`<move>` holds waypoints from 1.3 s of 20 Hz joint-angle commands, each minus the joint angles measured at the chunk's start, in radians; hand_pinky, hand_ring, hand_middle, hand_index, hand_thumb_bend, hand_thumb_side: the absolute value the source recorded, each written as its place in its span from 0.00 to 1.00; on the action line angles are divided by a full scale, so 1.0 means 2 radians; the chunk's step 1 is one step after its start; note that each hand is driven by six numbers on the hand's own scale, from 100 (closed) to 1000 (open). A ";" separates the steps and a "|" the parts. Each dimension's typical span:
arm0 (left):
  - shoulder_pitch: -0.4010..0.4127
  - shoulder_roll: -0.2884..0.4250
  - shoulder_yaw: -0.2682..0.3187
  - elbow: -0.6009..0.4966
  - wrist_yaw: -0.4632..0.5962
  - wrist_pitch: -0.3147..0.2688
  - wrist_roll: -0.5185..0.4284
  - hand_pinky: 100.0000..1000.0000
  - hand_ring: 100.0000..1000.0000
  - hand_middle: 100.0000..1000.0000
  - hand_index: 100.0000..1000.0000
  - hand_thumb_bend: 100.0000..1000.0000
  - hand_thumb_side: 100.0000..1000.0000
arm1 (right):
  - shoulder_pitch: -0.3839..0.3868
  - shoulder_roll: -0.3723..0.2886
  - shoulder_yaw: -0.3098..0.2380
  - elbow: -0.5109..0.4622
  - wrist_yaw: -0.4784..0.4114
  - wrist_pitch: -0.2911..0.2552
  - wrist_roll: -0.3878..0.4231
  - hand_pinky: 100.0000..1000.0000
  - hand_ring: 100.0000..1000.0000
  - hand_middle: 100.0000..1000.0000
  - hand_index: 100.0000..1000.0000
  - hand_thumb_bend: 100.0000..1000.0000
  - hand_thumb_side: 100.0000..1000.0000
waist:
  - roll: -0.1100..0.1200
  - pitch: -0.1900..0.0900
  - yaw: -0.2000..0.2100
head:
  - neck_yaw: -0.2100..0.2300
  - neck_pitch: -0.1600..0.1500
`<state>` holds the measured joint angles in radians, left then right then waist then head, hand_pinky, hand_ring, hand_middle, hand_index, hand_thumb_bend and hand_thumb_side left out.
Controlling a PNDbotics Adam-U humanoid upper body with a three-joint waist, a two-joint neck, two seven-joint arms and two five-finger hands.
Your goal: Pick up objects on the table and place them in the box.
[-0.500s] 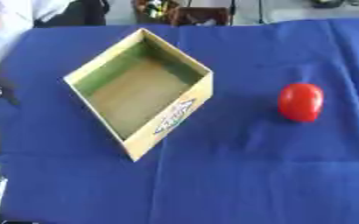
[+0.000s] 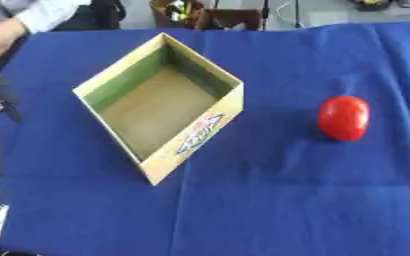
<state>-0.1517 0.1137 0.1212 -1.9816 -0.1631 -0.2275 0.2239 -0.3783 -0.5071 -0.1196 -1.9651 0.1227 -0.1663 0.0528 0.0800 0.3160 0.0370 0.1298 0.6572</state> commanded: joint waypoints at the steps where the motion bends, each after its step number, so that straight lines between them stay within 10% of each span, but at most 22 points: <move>1: -0.005 0.006 0.001 -0.009 0.000 -0.001 -0.002 0.21 0.41 0.49 0.74 0.00 0.92 | -0.020 -0.029 -0.001 -0.001 0.020 0.004 -0.001 0.70 0.57 0.49 0.74 0.37 0.74 | -0.002 -0.007 0.000 | 0.001 -0.004; 6: -0.003 0.007 -0.001 -0.009 0.001 0.000 -0.004 0.21 0.41 0.49 0.74 0.00 0.92 | -0.071 -0.075 0.014 0.010 0.085 0.015 0.006 0.72 0.63 0.56 0.78 0.34 1.00 | -0.003 -0.010 0.003 | -0.006 0.000; 15: -0.002 0.008 -0.005 -0.009 0.005 0.001 -0.009 0.21 0.41 0.49 0.74 0.00 0.92 | -0.169 -0.118 0.069 0.086 0.196 0.016 0.085 0.75 0.68 0.63 0.80 0.49 1.00 | -0.003 -0.016 0.005 | -0.025 0.005; 26: 0.001 0.010 -0.009 -0.009 0.006 0.003 -0.017 0.21 0.41 0.50 0.74 0.00 0.92 | -0.265 -0.136 0.123 0.200 0.274 -0.049 0.200 0.78 0.75 0.74 0.85 0.79 1.00 | -0.003 -0.020 0.009 | -0.028 0.006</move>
<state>-0.1489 0.1138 0.1079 -1.9816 -0.1512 -0.2217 0.1961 -0.8859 -0.7462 0.1236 -1.5844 0.6503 -0.2500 0.4260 0.0785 0.2990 0.0527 0.0755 0.6673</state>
